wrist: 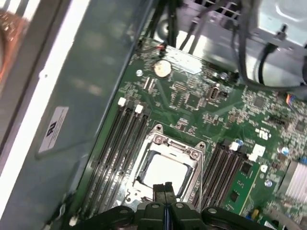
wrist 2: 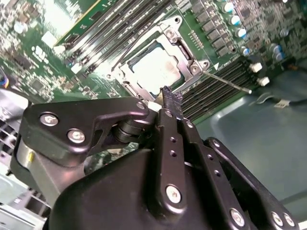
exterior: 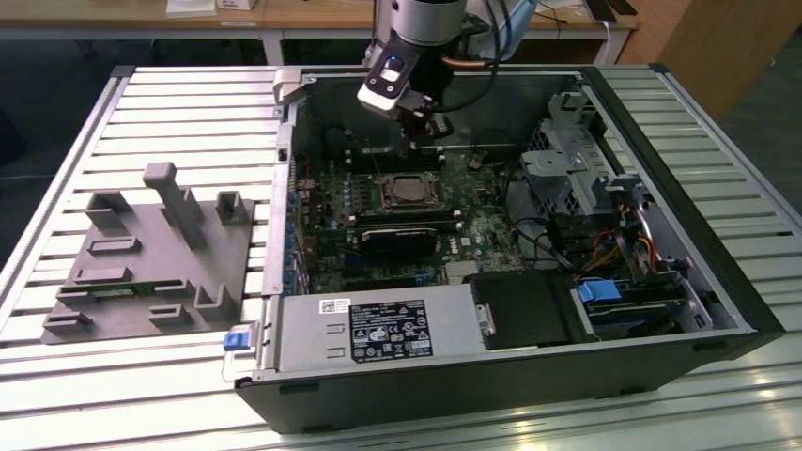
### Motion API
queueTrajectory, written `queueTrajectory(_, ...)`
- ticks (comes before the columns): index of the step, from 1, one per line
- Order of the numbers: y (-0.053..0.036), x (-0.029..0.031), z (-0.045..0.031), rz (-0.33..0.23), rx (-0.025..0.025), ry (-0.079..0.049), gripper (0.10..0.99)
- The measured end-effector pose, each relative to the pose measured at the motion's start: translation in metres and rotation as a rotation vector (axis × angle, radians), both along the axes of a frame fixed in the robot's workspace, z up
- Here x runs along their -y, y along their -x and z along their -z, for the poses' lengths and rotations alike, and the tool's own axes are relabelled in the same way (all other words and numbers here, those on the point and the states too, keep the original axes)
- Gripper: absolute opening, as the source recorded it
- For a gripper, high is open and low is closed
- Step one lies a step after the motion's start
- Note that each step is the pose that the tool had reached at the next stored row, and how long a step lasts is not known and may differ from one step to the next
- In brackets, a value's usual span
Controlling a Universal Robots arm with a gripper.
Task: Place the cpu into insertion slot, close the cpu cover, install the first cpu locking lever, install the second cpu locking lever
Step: 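Install the first cpu locking lever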
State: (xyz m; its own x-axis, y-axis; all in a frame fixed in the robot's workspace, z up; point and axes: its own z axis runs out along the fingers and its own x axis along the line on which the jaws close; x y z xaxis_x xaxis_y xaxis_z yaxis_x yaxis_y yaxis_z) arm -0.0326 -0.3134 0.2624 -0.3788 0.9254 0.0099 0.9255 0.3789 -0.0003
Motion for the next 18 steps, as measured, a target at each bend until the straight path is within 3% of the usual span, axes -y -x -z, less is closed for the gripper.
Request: queueTrajectory(18,0.0000,0.0000,0.0002,-0.277,0.0000,0.000,0.106)
